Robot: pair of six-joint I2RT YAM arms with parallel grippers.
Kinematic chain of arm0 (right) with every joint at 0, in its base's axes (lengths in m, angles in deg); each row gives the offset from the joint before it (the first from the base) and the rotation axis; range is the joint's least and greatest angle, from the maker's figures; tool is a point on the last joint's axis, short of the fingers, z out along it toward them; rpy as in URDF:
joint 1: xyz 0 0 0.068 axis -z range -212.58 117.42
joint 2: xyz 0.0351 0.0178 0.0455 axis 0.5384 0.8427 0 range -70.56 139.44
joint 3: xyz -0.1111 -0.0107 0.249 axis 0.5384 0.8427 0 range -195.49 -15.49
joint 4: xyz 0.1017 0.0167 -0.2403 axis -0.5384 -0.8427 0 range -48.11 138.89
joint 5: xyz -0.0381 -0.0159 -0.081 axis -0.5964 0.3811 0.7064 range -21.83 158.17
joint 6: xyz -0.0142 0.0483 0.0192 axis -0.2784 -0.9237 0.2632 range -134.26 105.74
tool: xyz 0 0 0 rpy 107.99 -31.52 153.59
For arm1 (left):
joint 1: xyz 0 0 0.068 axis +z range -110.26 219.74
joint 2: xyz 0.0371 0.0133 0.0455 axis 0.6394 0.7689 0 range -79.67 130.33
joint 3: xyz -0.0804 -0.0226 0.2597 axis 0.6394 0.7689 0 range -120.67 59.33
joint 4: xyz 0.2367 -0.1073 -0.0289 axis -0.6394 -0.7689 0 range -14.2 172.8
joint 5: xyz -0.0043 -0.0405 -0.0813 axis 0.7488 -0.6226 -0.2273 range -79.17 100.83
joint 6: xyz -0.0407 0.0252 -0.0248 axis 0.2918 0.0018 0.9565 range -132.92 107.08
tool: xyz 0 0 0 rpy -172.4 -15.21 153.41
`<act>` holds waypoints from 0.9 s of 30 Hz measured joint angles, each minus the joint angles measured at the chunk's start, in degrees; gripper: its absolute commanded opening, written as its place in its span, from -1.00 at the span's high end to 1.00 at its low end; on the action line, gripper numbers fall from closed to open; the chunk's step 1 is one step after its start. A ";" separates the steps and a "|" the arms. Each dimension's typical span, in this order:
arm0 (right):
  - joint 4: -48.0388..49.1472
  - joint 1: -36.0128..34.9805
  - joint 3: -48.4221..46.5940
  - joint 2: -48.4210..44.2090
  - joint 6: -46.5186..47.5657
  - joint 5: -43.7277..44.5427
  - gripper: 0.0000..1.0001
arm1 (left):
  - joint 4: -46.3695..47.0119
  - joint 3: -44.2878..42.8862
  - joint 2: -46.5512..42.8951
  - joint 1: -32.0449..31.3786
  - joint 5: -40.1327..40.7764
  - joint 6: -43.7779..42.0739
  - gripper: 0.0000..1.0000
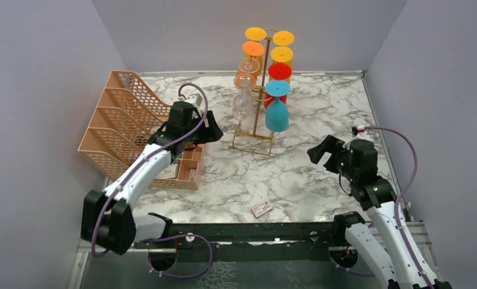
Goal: Take the wine glass off the wine glass rack
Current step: Adjust the distractor at the center of the board.
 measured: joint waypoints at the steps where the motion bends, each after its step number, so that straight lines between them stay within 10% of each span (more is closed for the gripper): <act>1: 0.09 0.00 0.02 0.33 0.00 -0.33 -0.99 | 0.92 -0.57 3.54 0.00 -0.81 -0.52 -0.48; 27: 3.21 -0.13 -1.18 10.86 -0.35 -25.16 -0.99 | 0.81 -0.04 19.93 8.33 3.76 -4.92 -0.47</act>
